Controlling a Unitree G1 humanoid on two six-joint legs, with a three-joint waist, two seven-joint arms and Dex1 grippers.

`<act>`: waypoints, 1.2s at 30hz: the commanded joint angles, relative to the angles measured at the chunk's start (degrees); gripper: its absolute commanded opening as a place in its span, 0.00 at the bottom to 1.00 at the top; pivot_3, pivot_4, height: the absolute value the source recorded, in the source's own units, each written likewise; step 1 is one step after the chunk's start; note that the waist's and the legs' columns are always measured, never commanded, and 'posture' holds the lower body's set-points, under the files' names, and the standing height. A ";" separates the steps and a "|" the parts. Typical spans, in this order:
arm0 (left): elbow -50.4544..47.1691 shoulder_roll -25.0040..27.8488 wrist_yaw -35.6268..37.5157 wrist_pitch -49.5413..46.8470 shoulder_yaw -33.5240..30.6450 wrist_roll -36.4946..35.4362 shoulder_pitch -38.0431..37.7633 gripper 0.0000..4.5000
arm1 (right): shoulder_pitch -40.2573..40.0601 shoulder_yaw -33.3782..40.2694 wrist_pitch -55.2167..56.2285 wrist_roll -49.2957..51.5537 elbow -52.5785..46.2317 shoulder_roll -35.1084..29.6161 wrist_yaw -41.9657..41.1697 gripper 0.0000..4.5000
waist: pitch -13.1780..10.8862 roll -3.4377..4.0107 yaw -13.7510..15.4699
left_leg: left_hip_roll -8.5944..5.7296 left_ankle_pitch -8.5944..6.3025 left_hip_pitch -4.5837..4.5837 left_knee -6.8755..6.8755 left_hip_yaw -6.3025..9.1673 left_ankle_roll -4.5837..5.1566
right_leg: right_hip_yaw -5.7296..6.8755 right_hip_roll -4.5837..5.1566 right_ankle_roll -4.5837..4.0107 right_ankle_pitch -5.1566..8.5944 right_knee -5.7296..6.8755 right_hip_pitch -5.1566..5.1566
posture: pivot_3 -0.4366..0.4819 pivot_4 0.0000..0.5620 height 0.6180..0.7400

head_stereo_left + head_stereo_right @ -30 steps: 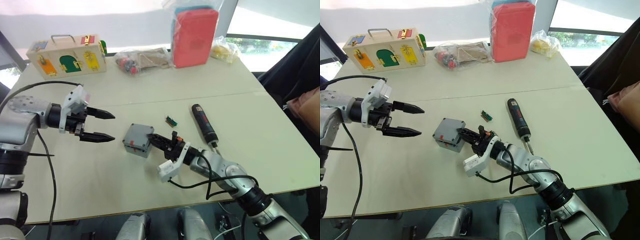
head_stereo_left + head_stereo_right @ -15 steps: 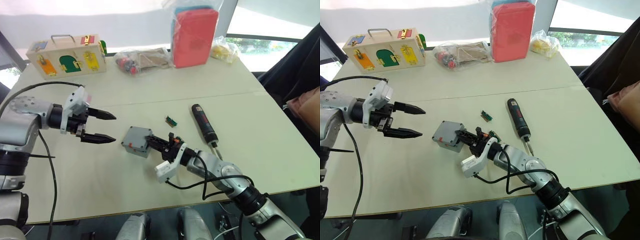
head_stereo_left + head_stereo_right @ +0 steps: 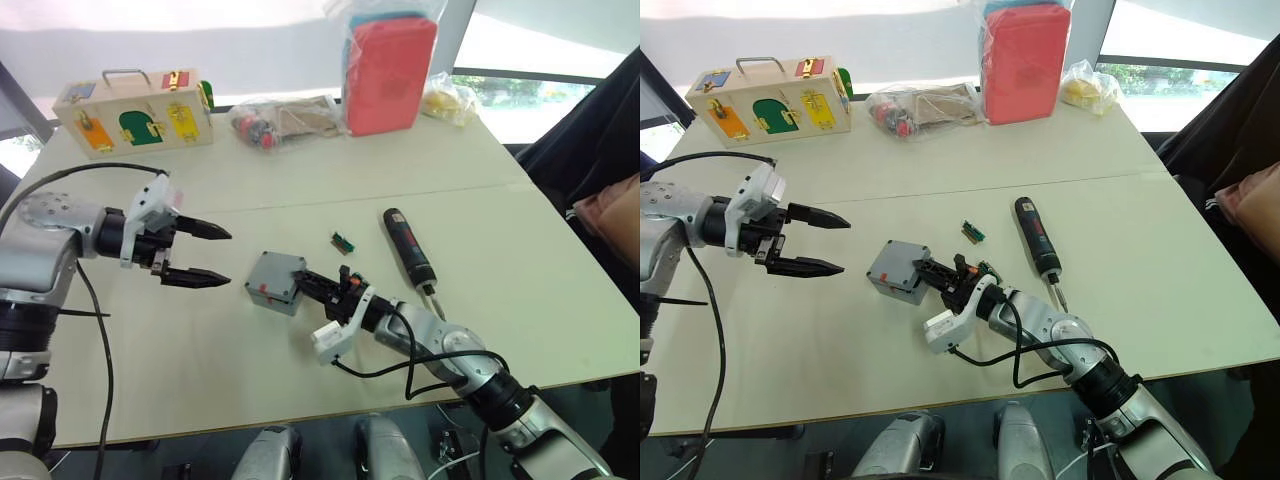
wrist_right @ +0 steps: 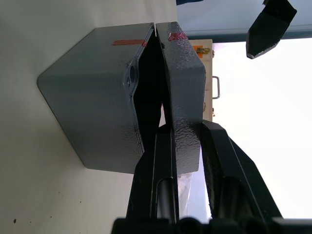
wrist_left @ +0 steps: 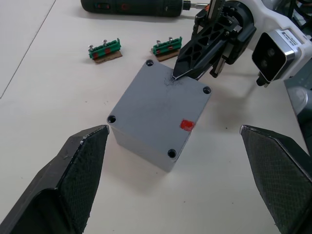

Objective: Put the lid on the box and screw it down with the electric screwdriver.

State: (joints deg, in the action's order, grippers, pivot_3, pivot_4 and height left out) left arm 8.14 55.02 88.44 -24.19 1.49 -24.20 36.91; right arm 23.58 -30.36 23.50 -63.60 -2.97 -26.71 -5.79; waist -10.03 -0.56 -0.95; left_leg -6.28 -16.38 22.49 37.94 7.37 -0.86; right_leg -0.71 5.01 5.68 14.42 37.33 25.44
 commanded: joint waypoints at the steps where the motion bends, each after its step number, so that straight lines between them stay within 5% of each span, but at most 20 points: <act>1: -0.14 -0.40 -0.50 2.01 -0.39 0.80 0.58 0.98 | -0.48 -1.34 0.53 -1.48 1.50 -0.76 1.33 0.04 | 0.00 -0.01 0.03 | 0.00 0.00 0.00 0.00 0.00 0.00 | 0.00 0.00 0.00 0.00 0.00 0.00 | 0.48 0.27 1.00; 10: -0.61 -3.49 -2.73 4.60 0.57 2.58 0.34 0.98 | -0.20 -2.56 0.56 -3.06 5.26 -1.40 4.94 0.04 | 0.03 -0.01 0.08 | 0.00 0.00 -0.05 0.01 -0.02 0.00 | -0.02 0.01 0.00 0.00 0.01 -0.04 | 0.48 0.27 1.00; 13: -0.37 -5.65 -3.84 6.97 1.74 4.05 0.06 0.81 | -0.30 -2.79 0.73 -3.17 5.85 -1.92 5.59 0.04 | 0.06 0.00 0.16 | 0.00 0.00 -0.06 0.01 -0.03 0.00 | -0.02 0.01 0.00 0.00 0.01 -0.06 | 0.48 0.27 1.00; 22: 3.91 -13.39 -7.81 13.22 5.08 7.95 -0.77 0.01 | -0.14 -2.73 0.74 -1.74 6.16 -2.17 5.53 0.04 | 0.14 -0.04 0.18 | -0.01 0.00 -0.08 0.04 -0.05 0.00 | -0.04 0.01 0.00 0.00 0.02 -0.08 | 0.48 0.27 1.00; 33: 8.26 -16.61 -10.14 19.57 11.12 15.15 -3.93 0.01 | -0.29 -2.59 2.64 0.40 5.71 -3.40 4.61 0.04 | 0.91 -0.01 0.50 | -0.04 -0.01 -0.17 0.06 -0.06 0.02 | -0.05 0.04 0.00 0.00 -0.01 -0.22 | 0.48 0.27 1.00; 34: 8.53 -16.71 -10.30 19.78 11.34 15.34 -3.95 0.00 | -0.25 -2.45 2.91 0.87 5.71 -3.52 4.45 0.27 | 0.95 -0.02 0.54 | -0.05 -0.02 -0.24 0.05 -0.06 0.03 | -0.05 0.05 0.00 0.00 -0.02 -0.30 | 0.48 0.27 1.00; 36: 8.89 -16.63 -10.28 19.66 11.95 15.82 -4.11 0.00 | -0.05 -1.95 3.77 2.51 5.66 -4.13 3.47 0.44 | 1.01 -0.04 0.51 | -0.05 -0.05 -0.57 0.03 -0.06 0.08 | -0.05 0.04 0.00 0.00 -0.09 -0.64 | 0.48 0.27 1.00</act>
State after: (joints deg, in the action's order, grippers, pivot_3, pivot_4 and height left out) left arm 15.25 38.06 78.13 -4.06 10.40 -11.97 34.44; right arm 24.13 -32.10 26.10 -62.16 1.95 -29.60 -0.02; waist -9.02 -0.60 -0.44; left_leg -6.32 -16.46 21.60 37.89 7.32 -0.73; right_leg -0.76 5.05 5.68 14.43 37.17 24.51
